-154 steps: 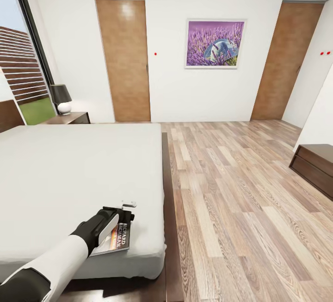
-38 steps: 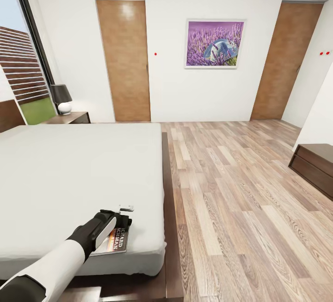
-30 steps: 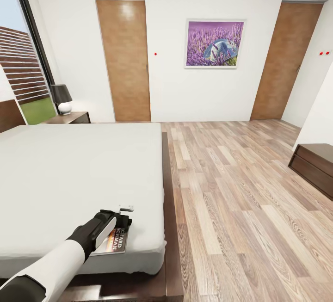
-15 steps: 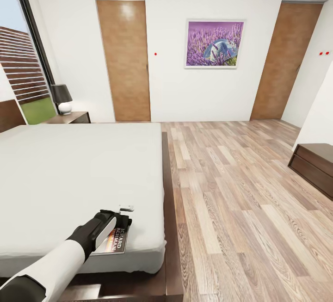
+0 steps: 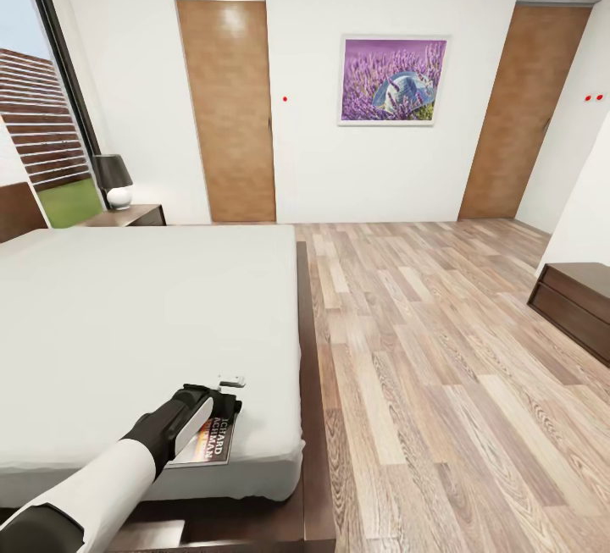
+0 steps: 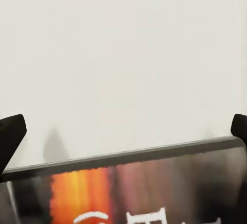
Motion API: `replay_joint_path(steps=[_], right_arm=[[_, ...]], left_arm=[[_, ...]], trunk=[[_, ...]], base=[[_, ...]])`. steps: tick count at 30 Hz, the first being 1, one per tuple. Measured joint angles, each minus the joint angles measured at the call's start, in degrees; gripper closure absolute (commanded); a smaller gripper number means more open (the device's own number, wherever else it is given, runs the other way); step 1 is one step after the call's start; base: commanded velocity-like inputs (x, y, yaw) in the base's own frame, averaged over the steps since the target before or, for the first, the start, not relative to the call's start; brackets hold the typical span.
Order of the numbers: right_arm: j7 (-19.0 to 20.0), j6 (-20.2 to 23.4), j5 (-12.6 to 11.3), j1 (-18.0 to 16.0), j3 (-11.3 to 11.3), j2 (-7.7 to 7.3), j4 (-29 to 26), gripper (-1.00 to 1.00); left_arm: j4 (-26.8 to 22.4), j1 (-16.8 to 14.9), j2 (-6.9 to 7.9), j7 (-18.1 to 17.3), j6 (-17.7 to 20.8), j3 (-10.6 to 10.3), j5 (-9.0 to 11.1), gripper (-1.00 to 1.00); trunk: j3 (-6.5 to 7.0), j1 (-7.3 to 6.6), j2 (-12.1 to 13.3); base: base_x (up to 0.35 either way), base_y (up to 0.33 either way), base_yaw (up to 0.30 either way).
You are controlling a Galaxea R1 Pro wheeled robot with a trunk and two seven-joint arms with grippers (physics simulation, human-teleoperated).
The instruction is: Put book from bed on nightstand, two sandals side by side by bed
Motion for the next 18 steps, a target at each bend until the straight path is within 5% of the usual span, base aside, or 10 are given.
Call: replay_joint_path(steps=[18], right_arm=[[0.0, 0.0, 0.0, 0.0, 0.0, 0.0, 0.0, -1.0]], left_arm=[[0.0, 0.0, 0.0, 0.1, -0.1, 0.0, 0.0, -1.0]], trunk=[[0.0, 0.0, 0.0]], base=[[-0.023, 0.0, 0.0]])
